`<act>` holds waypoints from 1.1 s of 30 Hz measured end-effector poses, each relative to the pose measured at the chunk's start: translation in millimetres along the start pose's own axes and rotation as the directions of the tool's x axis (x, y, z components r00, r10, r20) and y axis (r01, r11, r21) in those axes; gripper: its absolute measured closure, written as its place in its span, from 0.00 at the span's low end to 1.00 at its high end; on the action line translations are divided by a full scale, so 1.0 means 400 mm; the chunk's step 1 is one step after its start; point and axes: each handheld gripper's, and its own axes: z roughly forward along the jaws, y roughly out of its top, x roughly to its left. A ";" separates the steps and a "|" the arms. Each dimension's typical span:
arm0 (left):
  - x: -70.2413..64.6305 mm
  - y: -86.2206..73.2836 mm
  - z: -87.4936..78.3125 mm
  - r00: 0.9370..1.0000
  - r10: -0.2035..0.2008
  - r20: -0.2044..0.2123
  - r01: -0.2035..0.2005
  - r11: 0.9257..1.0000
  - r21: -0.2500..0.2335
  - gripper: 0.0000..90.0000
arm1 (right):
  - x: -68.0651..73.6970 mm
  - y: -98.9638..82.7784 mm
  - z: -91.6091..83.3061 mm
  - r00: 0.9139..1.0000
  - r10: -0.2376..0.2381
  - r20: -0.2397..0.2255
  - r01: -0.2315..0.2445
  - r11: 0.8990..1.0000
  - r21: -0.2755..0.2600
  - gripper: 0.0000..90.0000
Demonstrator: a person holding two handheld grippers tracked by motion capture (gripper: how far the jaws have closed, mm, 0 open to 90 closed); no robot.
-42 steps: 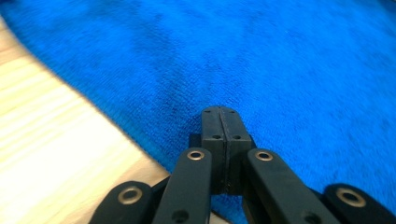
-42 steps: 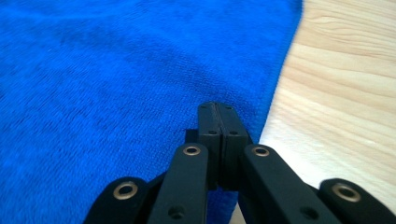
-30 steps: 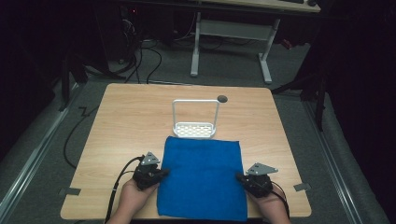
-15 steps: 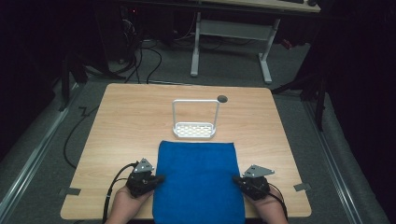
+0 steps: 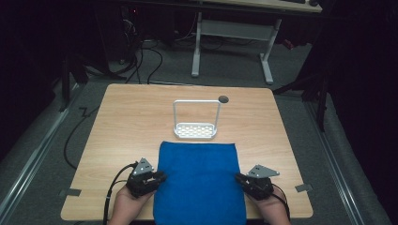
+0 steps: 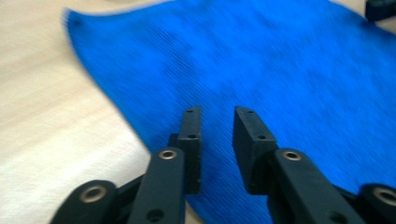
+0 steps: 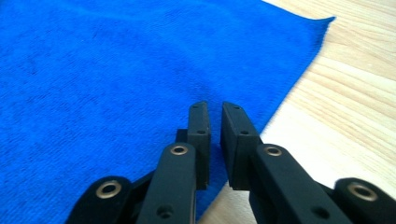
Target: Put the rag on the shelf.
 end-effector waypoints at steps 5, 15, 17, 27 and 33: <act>0.035 0.002 -0.005 0.997 -0.032 -0.065 0.029 0.998 -0.048 0.77 | -0.010 -0.001 -0.003 1.000 0.006 0.016 -0.006 1.000 -0.021 0.84; 0.097 0.042 0.028 0.985 -0.084 -0.151 0.069 0.993 -0.100 0.68 | -0.028 -0.002 -0.014 0.999 0.009 0.045 -0.006 0.998 -0.068 0.73; 0.103 0.064 0.043 0.983 -0.065 -0.169 0.049 0.994 -0.101 0.67 | -0.030 -0.003 -0.015 0.999 0.013 0.044 -0.010 0.997 -0.071 0.72; 0.145 0.127 0.152 0.975 -0.043 -0.220 0.038 0.999 -0.028 0.66 | -0.037 -0.005 -0.021 0.999 0.016 0.045 -0.012 0.997 -0.076 0.72; 0.155 0.136 0.177 0.972 -0.033 -0.234 0.034 0.999 -0.002 0.67 | -0.040 -0.008 -0.017 0.999 0.023 0.044 -0.020 0.997 -0.069 0.72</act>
